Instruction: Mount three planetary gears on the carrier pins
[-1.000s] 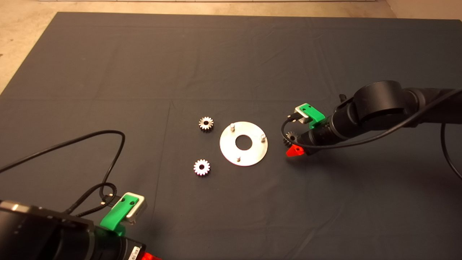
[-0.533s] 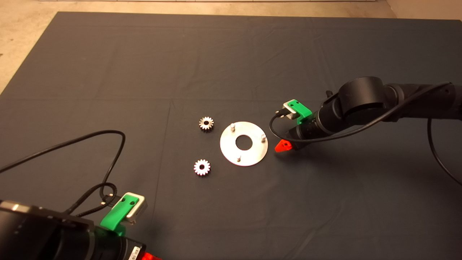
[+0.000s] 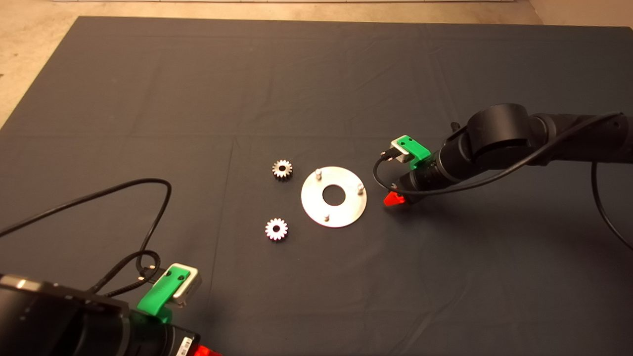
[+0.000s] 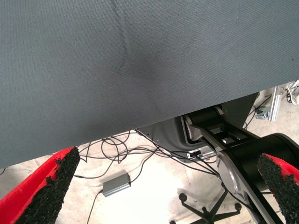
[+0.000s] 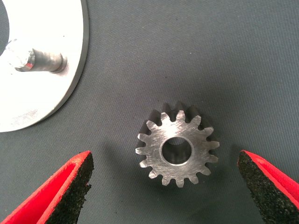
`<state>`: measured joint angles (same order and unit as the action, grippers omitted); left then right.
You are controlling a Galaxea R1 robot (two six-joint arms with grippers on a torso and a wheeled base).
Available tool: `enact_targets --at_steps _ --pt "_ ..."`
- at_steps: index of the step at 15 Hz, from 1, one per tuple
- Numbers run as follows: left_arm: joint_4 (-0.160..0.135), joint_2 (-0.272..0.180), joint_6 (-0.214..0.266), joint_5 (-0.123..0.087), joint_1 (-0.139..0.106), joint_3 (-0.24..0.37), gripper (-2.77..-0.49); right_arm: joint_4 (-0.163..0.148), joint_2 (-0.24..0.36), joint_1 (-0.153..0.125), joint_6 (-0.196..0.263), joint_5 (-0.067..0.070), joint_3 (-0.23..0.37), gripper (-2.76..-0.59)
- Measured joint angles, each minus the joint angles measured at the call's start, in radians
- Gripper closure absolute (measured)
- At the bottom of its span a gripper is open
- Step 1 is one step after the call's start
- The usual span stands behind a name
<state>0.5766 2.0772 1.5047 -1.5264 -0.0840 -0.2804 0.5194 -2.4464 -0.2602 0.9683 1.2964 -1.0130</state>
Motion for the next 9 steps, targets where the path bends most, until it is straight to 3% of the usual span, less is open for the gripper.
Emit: enact_targets --at_steps 4,9 --pt "0.0 0.0 0.0 0.0 0.0 0.0 -2.76 0.0 0.001 0.0 -0.016 0.001 0.0 -1.95" --pt "0.0 0.0 0.0 0.0 0.0 0.0 -2.76 0.0 0.001 0.0 -0.026 0.001 0.0 -1.85"
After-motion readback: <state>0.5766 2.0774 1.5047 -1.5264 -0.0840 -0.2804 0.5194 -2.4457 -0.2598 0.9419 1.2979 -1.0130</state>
